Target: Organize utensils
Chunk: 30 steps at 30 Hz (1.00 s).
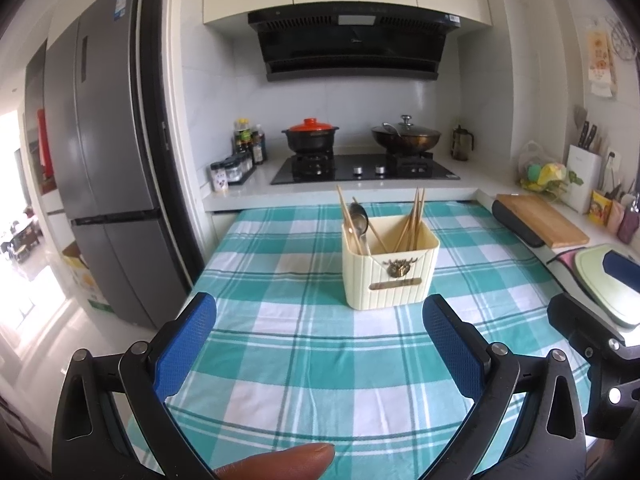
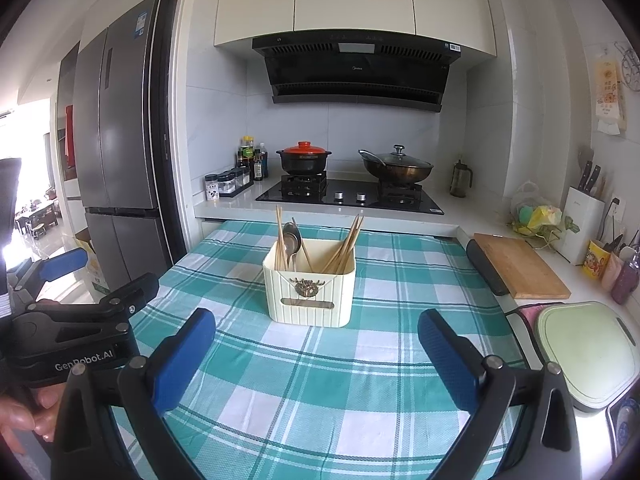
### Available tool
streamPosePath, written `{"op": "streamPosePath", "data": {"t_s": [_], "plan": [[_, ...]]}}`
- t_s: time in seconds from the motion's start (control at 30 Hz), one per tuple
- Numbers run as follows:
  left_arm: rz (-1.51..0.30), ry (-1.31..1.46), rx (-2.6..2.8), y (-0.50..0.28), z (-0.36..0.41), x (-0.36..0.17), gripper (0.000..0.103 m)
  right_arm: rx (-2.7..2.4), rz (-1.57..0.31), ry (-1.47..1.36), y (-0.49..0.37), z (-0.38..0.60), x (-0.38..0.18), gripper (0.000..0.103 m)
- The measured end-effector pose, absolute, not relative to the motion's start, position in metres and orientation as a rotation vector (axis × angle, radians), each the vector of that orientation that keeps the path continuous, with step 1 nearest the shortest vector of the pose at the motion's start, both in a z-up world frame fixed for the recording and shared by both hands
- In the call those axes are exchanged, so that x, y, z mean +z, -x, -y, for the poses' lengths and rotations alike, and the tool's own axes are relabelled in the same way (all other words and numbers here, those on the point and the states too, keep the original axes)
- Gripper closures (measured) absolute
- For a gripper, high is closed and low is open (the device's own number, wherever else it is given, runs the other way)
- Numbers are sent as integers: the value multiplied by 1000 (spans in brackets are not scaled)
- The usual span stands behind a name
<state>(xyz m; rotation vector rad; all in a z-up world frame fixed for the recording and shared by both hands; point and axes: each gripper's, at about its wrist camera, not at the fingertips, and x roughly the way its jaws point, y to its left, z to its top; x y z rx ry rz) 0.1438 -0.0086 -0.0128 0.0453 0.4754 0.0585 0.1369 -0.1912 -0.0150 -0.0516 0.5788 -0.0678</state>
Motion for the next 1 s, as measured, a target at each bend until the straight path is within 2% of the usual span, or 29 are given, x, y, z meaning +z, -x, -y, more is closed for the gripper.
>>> {"op": "streamPosePath", "data": {"t_s": [1.0], "plan": [[-483, -33, 49, -145, 11, -13, 0, -69, -592, 66, -137, 189, -16, 0]]}}
